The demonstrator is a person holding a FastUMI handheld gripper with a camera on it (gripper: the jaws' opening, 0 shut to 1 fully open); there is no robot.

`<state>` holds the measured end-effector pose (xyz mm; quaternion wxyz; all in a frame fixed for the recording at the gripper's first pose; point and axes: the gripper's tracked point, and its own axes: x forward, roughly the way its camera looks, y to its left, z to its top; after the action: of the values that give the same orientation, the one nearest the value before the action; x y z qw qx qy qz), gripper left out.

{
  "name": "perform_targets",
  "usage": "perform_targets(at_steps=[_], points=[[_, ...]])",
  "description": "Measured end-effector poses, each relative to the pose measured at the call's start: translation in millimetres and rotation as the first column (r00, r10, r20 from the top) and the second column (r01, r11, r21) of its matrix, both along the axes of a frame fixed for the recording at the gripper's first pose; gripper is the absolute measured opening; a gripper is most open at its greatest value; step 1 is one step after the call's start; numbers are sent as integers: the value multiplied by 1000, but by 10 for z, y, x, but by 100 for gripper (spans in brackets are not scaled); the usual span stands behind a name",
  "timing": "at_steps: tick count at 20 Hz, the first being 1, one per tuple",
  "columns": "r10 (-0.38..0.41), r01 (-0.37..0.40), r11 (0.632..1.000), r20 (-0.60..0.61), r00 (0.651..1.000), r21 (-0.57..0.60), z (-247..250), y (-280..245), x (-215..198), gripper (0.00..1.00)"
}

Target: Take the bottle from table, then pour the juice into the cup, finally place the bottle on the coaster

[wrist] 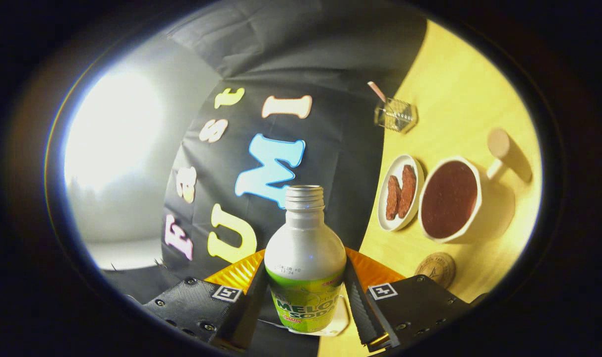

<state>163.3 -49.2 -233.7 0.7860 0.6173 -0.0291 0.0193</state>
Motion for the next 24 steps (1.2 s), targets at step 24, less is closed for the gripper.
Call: perform_targets(at_steps=[24], points=[[-168, -116, 253, -162, 972, -961, 46, 217, 59, 78]])
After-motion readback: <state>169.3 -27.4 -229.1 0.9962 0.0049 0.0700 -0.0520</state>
